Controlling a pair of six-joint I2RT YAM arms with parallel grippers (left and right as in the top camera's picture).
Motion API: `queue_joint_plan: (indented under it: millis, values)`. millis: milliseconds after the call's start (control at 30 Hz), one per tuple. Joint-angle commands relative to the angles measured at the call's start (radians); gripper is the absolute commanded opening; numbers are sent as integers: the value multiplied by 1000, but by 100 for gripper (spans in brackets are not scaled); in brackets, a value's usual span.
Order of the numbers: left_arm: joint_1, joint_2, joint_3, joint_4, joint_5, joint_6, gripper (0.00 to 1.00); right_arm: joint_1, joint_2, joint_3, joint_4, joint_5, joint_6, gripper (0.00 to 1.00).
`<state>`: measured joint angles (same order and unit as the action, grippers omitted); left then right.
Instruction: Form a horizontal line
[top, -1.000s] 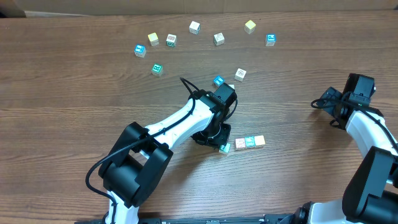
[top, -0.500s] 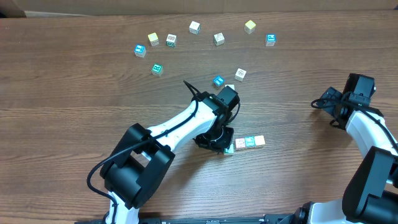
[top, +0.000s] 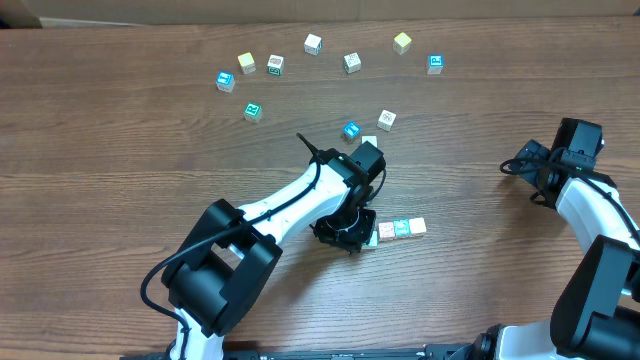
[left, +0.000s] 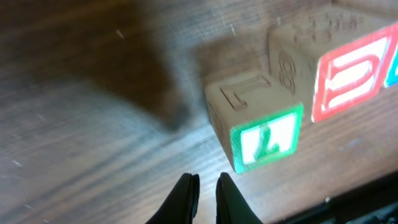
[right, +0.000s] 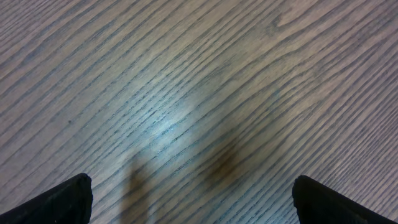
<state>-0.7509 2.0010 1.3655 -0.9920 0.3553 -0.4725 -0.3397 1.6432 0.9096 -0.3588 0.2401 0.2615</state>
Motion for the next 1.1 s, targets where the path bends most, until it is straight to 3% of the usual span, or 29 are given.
queue_joint_plan:
  millis: [0, 267, 600, 1067]
  values:
    - [-14, -26, -5, -24, 104, -7, 6, -2, 1, 6, 6, 2, 3, 100]
    - [-32, -26, -5, -48, 196, -8, 4, -2, 1, 6, 6, 2, 3, 100]
    - [-96, -26, -9, -27, -13, -143, 4, -2, 1, 6, 6, 2, 3, 100]
    - [-102, -26, -9, 54, -71, -156, 4, -2, 1, 6, 6, 2, 3, 100]
